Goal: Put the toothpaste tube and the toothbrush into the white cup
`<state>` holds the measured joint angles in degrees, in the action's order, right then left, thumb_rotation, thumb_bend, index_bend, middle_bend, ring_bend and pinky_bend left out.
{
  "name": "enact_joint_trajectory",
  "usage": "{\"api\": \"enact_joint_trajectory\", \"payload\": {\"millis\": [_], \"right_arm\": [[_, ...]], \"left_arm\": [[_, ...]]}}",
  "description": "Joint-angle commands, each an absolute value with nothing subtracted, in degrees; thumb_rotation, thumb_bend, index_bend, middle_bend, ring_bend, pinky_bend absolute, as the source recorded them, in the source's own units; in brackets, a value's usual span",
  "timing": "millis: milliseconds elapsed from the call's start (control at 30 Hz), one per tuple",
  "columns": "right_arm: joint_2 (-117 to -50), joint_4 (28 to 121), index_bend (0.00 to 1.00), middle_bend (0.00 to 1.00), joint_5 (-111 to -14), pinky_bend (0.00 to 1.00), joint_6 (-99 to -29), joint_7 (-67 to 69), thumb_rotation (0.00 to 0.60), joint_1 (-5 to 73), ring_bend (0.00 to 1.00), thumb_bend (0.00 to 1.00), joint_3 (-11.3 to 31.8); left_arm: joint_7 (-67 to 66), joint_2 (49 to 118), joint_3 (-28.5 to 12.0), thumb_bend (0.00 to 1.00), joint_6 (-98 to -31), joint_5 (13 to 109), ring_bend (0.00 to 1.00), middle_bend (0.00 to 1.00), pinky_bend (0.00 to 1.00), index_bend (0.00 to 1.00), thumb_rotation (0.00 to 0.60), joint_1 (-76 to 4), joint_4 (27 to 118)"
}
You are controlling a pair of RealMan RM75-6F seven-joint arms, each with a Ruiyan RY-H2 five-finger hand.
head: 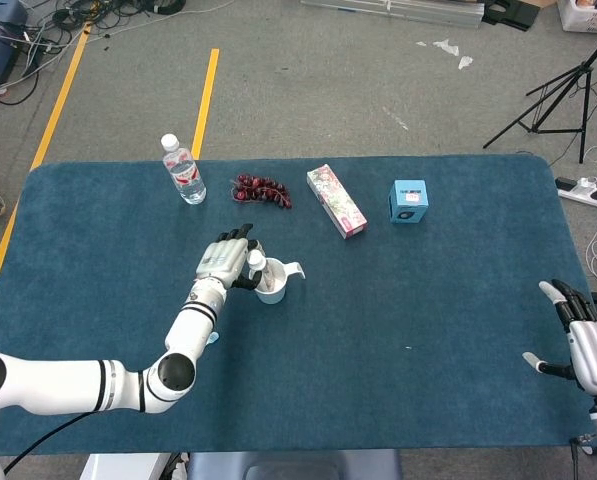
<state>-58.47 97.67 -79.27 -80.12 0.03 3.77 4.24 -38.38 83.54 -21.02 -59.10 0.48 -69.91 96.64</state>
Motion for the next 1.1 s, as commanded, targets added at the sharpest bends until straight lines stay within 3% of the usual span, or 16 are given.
{"api": "enact_joint_trajectory", "payload": {"millis": [33, 533, 867, 1100], "right_arm": [[-58.48, 97.68, 0.14, 0.11, -79.24, 0.37, -80.09, 0.03, 0.6, 3.78, 0.11, 0.02, 4.25], [-58.47, 97.73, 0.14, 0.11, -79.22, 0.37, -80.23, -0.03, 0.6, 3.72, 0.11, 0.02, 4.25], [-58.64, 97.61, 0.14, 0.11, -79.01, 0.37, -79.72, -0.29, 0.6, 3.95, 0.11, 0.02, 4.22], [-58.82, 97.67, 0.14, 0.11, -78.91, 0.37, -79.59, -0.65, 0.6, 4.04, 0.11, 0.02, 4.2]], "left_arm": [[-38.32, 83.23, -20.95, 0.44, -59.27, 0.63, 0.0, 0.0, 0.02, 0.32, 0.6, -69.84, 97.09], [-38.55, 81.95, -20.8, 0.41, -60.43, 2.32, 0.0, 0.0, 0.02, 0.11, 0.6, -70.21, 98.16], [-38.32, 79.0, -19.97, 0.2, -60.18, 4.03, 0.0, 0.0, 0.02, 0.02, 0.6, -69.23, 102.36], [-37.43, 78.17, -20.28, 0.17, -60.83, 4.64, 0.0, 0.0, 0.02, 0.0, 0.6, -69.25, 103.56]]}}
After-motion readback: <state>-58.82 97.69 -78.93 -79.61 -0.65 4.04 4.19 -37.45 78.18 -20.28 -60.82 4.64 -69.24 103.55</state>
